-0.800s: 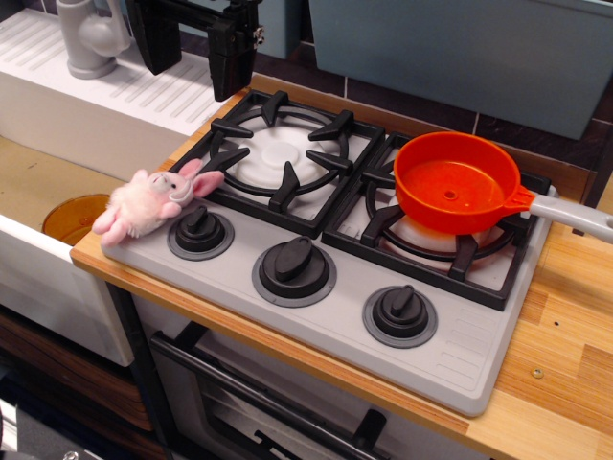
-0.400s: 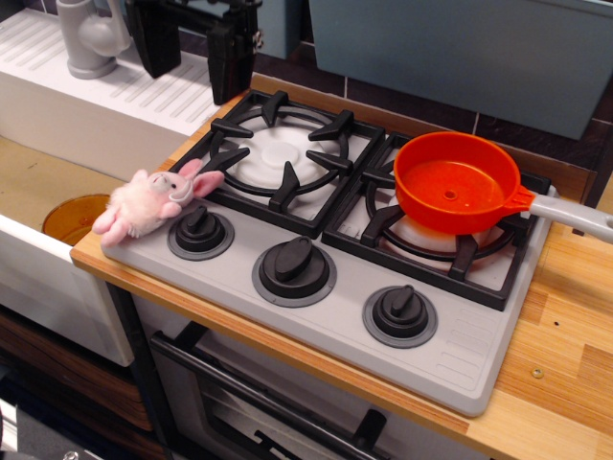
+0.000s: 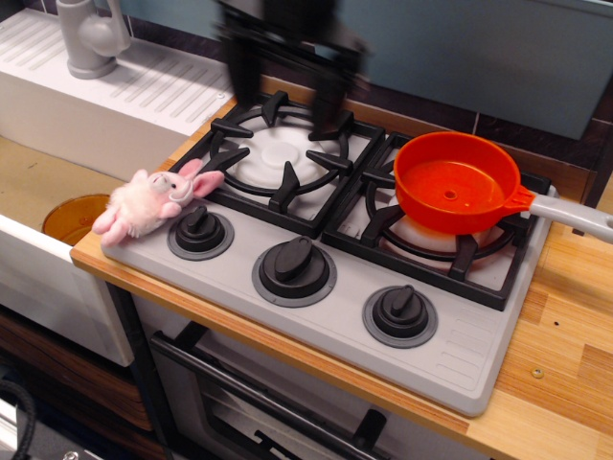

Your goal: End effector reaching pot or pan

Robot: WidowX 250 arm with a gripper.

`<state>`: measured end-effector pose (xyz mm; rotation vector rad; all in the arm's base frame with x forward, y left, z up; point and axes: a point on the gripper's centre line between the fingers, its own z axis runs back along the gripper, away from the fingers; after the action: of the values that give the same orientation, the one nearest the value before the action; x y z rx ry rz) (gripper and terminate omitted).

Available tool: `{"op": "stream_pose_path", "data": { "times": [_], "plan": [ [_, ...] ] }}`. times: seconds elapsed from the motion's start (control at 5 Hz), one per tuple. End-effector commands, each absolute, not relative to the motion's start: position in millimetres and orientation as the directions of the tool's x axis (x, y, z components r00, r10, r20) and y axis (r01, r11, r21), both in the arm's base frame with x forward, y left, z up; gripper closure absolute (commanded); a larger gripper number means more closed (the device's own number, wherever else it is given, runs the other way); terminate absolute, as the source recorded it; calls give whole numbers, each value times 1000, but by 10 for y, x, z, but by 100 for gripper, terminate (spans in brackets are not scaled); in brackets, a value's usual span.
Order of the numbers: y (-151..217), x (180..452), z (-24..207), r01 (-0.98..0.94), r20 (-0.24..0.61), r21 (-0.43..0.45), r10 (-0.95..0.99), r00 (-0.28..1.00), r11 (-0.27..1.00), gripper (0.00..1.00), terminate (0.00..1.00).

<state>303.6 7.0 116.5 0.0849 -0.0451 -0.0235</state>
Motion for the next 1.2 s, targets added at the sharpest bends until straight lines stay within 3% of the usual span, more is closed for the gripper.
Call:
{"op": "stream_pose_path", "data": {
  "times": [0.0,0.4,1.0],
  "plan": [
    [-271,3269,1118,-12,190,112,-10,982,994,0,0],
    [-534,3494,1045,-54,233,137,21,972,989,0,0],
    [-400,3686,735,-17,317,112,-19,948,994,0,0]
  ]
}}
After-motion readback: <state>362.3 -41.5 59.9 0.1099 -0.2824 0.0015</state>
